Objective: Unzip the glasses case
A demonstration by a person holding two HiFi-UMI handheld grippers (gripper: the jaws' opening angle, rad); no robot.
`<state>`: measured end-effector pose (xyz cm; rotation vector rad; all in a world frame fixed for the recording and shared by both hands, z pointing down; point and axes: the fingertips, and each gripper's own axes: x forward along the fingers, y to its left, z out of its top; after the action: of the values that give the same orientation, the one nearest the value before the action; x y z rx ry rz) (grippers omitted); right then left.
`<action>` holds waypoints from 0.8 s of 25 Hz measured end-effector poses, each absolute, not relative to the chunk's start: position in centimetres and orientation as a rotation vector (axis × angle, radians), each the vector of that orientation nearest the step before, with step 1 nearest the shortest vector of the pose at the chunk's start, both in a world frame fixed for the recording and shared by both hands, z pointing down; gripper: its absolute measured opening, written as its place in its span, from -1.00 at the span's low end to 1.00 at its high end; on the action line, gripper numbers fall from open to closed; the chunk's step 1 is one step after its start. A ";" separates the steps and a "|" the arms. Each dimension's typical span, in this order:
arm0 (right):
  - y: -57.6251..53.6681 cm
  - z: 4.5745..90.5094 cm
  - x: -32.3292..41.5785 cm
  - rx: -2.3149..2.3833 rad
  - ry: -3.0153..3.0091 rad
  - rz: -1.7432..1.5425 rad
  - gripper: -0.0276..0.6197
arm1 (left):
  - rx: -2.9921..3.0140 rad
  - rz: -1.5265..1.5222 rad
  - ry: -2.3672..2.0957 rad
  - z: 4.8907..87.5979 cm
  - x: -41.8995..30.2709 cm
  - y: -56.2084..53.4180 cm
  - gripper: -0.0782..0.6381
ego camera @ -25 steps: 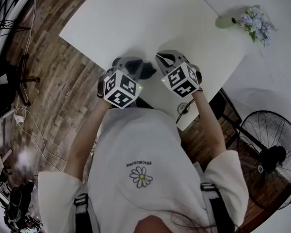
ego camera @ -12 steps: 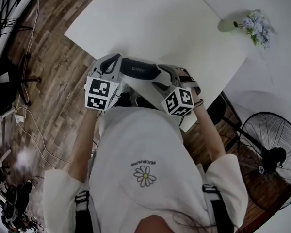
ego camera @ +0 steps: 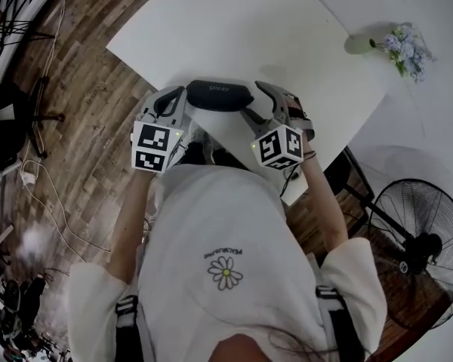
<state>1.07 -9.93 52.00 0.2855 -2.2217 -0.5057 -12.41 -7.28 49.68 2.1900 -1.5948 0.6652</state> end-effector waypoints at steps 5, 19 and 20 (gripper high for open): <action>-13.4 51.3 -0.4 0.421 -2.241 -0.447 -0.06 | 2.187 0.667 -1.610 49.4 -13.0 -7.5 -0.74; -19.4 52.5 -3.9 0.705 -2.288 -0.022 -0.06 | 2.179 0.943 -1.368 55.7 -9.4 -5.6 -0.74; -19.5 52.5 -3.8 0.717 -2.283 -0.015 -0.06 | 2.182 0.957 -1.351 55.9 -9.1 -5.4 -0.74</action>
<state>-3.78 -19.52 52.50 0.7175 -2.2835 -0.0147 -9.08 -5.44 55.95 2.1824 -1.3510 0.9567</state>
